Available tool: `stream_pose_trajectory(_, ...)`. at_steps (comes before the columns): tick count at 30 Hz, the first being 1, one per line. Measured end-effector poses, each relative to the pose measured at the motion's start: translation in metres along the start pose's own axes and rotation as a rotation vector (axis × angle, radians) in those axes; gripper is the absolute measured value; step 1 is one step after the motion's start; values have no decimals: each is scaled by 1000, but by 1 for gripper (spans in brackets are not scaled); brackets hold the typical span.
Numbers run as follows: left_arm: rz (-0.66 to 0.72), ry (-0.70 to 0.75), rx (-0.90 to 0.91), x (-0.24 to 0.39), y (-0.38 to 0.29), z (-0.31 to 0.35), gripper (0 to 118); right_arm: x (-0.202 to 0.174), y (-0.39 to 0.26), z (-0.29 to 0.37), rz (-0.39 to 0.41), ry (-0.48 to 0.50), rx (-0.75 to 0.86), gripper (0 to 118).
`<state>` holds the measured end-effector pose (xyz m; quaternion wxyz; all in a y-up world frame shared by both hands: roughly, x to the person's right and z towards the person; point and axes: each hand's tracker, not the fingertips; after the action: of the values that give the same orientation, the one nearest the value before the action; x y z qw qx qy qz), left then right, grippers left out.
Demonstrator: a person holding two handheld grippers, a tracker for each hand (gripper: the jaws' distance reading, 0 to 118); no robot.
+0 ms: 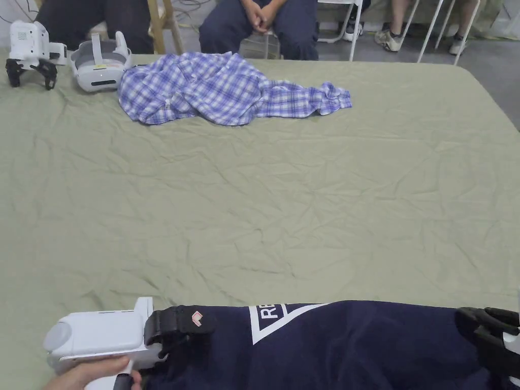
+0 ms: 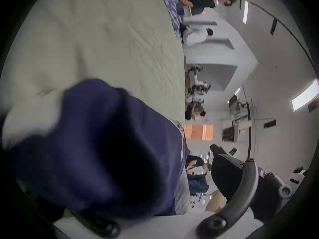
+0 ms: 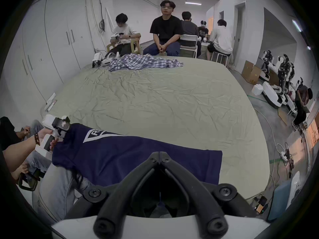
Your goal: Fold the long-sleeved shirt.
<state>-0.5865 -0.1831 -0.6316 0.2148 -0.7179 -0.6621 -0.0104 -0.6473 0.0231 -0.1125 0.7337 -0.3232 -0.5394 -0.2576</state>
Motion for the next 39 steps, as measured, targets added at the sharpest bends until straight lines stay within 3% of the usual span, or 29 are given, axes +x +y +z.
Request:
stream_pose_trajectory(3, -17, 66, -35, -1, 9, -6, 109, 3, 2, -3, -10, 4, 7, 0)
stream_pose_trajectory(4, -72, 111, -45, 4, 9, -2, 97, 3, 2, -3, -12, 4, 9, 0)
stream_pose_trajectory(5, -176, 227, -28, 17, -5, -8, 55, 4, 1, -3, -12, 4, 10, 0)
stream_pose_trajectory(6, -147, 260, -7, 14, -4, -10, 23, 3, 2, -4, -11, 5, 12, 0)
stream_pose_trajectory(7, -72, 294, -11, 12, -2, -9, 23, 1, 3, -5, -12, 7, 13, 0)
stream_pose_trajectory(9, -193, 241, 12, 25, -3, -10, 22, 2, 1, -3, -11, 13, 15, 0)
stream_pose_trajectory(16, -263, 261, 89, 53, 23, 39, 22, 5, 1, 4, -5, 8, 17, 0)
stream_pose_trajectory(25, -211, 602, 290, 61, 33, 183, 22, 9, 4, -4, -27, 9, 30, 0)
stream_pose_trajectory(27, -224, 612, 302, 68, 31, 194, 22, 7, 5, -11, -26, 6, 30, 0)
stream_pose_trajectory(30, -238, 532, 312, 89, 19, 185, 22, 4, 7, -20, 1, -23, 25, 0)
stream_pose_trajectory(35, -335, 437, 276, 156, -8, 115, 22, 6, 4, -23, 3, -20, 26, 0)
stream_pose_trajectory(39, -358, 472, 279, 192, -21, 35, 22, 12, -5, -17, -16, -15, 37, 0)
